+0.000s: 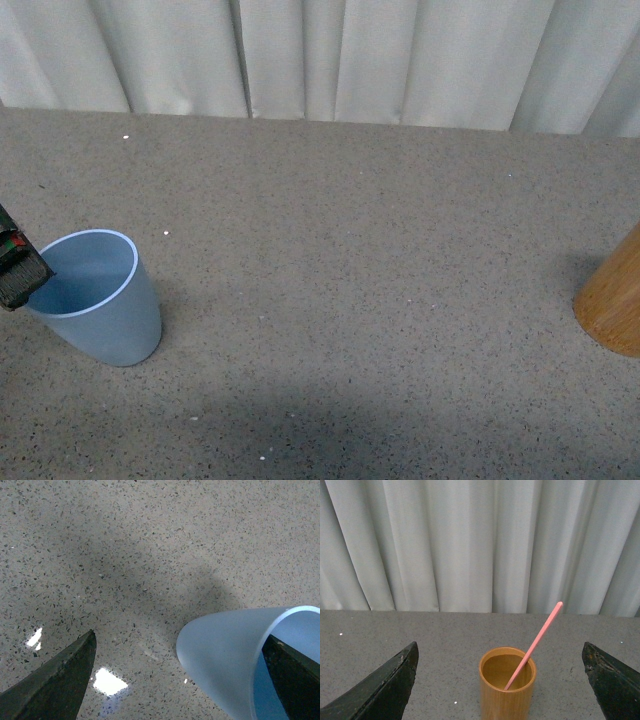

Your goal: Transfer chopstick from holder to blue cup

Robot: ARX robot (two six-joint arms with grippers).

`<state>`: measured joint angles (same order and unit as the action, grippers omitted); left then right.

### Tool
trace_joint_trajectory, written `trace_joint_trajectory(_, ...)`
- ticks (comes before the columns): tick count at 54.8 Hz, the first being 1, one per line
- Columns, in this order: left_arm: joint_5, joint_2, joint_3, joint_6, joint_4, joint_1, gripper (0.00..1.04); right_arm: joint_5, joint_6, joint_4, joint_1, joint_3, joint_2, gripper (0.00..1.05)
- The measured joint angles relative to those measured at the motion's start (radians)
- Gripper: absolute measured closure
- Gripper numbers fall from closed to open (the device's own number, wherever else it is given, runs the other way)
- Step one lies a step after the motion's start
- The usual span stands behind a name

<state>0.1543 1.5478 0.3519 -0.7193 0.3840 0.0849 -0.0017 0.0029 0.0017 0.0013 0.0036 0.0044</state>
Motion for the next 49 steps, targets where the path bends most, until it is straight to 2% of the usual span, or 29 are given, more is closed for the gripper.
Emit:
trace_joint_trajectory(2,0.001,0.000,0.000,0.000,0.000,0.000,0.07,0.000,0.000,0.000,0.000,0.000,0.000,0.10)
trace_joint_trajectory(12,0.010,0.015,0.000,0.012,0.003,0.009,0.45,0.000,0.000,0.000,0.000,0.000,0.000,0.10)
trace_joint_trajectory(32,-0.008,0.024,-0.003,0.029,0.044,0.031,0.98,0.000,0.000,0.000,0.000,0.000,0.000,0.10)
trace_joint_trajectory(34,-0.012,0.024,-0.006,0.029,0.050,0.033,1.01,0.000,0.000,0.000,0.000,0.000,0.000,0.10)
trace_joint_trajectory(49,-0.053,-0.029,-0.014,0.029,0.044,0.072,1.01,0.000,0.000,0.000,0.000,0.000,0.000,0.10)
